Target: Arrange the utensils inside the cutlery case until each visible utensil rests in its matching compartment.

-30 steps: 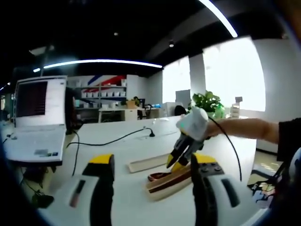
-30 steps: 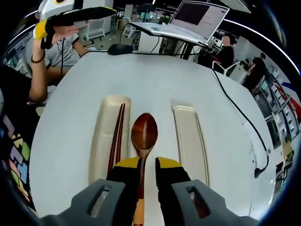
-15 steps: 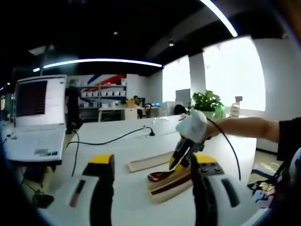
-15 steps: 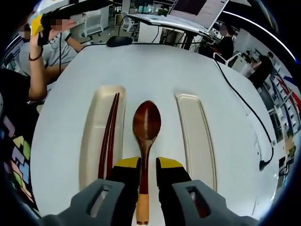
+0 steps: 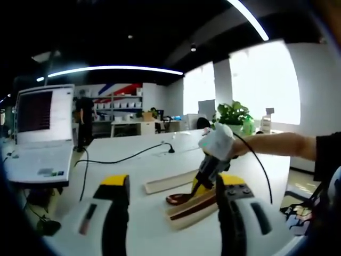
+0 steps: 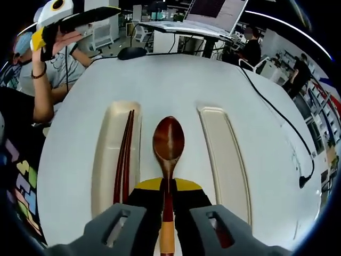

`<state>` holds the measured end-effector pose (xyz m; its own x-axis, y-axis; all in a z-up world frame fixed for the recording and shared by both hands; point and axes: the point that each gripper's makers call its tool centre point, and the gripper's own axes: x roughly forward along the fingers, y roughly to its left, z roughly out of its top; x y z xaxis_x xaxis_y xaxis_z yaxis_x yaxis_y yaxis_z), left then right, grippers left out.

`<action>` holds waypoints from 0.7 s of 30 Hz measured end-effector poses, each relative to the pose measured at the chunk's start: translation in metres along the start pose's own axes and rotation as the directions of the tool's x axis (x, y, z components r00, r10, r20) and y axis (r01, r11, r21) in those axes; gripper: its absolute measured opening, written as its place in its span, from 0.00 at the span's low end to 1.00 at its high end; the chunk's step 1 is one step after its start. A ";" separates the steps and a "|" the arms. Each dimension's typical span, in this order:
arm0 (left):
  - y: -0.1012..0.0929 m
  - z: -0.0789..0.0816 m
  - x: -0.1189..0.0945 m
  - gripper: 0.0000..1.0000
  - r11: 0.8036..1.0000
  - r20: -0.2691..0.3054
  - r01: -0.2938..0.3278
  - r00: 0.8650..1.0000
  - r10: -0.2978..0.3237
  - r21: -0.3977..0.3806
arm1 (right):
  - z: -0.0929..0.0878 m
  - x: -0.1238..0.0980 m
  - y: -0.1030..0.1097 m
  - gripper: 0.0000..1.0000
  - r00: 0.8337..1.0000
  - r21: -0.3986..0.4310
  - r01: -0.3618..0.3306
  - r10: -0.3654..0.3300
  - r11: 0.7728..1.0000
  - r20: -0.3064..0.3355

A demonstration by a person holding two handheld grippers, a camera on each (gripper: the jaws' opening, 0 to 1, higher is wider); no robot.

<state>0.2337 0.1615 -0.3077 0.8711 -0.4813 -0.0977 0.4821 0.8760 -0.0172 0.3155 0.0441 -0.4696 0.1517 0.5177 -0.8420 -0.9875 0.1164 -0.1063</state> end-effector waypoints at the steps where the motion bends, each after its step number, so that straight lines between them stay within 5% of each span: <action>1: 0.000 0.000 0.000 0.69 1.000 0.000 0.001 1.000 -0.001 -0.001 | 0.000 -0.001 0.001 0.04 1.000 0.000 -0.004 0.004 1.000 0.003; 21: 0.008 0.002 -0.004 0.69 1.000 0.007 -0.010 1.000 0.010 -0.019 | 0.012 -0.025 0.001 0.04 1.000 0.001 0.021 -0.021 1.000 0.018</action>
<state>0.2345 0.1701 -0.3058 0.8766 -0.4725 -0.0907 0.4714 0.8812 -0.0350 0.3107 0.0418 -0.4424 0.1736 0.5306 -0.8296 -0.9840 0.1281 -0.1240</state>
